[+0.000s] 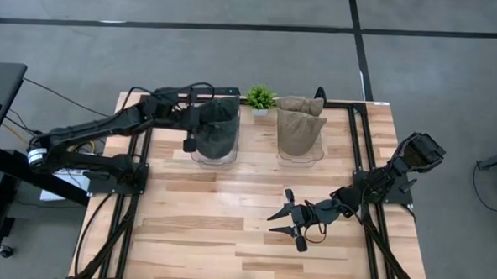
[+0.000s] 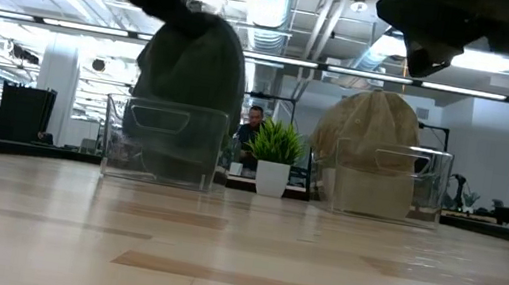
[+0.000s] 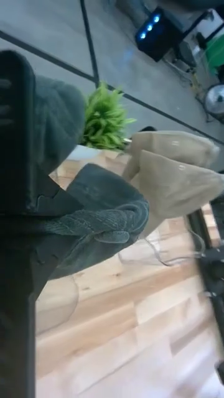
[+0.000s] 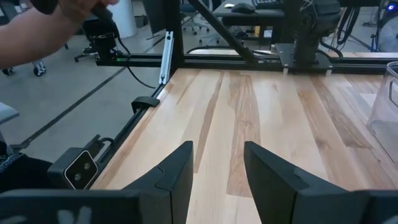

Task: Pick & Place hat
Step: Put the black cap into the left transparent container

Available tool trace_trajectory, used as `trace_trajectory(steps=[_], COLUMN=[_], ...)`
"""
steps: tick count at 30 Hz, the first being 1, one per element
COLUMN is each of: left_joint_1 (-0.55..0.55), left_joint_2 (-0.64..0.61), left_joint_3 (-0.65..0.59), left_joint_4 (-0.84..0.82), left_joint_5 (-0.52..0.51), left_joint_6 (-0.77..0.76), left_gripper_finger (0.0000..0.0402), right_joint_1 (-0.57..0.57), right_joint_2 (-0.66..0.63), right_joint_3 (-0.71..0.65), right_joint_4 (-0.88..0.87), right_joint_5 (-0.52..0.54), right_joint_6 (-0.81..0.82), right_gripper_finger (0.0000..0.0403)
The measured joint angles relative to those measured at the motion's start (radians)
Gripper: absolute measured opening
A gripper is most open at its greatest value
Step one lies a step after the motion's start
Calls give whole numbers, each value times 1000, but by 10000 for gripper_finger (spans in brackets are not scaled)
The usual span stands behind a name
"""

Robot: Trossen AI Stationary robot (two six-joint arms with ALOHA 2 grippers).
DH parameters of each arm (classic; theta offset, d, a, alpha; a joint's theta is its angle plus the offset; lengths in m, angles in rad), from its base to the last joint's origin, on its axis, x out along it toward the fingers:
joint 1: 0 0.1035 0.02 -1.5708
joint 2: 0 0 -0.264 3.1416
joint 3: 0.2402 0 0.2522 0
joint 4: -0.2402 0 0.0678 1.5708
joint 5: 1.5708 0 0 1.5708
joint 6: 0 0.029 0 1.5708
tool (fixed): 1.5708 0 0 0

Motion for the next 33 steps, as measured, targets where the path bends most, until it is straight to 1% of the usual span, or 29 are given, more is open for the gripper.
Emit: trace_trajectory(steps=[5,11,17,24,29,33], left_joint_1=[26,60,73,72,72,72], left_joint_2=[0,0,0,0,0,0], left_joint_3=[-62,-133,-178,-184,-184,-184], left_joint_4=[65,164,216,220,221,220], left_joint_5=[7,66,75,79,125,127], left_joint_6=[0,0,0,-2,-3,-3], left_gripper_finger=[11,11,13,14,12,12], right_joint_1=[0,0,0,-7,-9,-9], right_joint_2=[0,0,0,0,0,0], right_joint_3=[0,0,0,0,0,0], right_joint_4=[-1,-1,-1,-1,-2,-2], right_joint_5=[0,0,0,0,0,0], right_joint_6=[-3,-3,-3,-1,-1,-1], right_gripper_finger=[132,134,130,128,128,128])
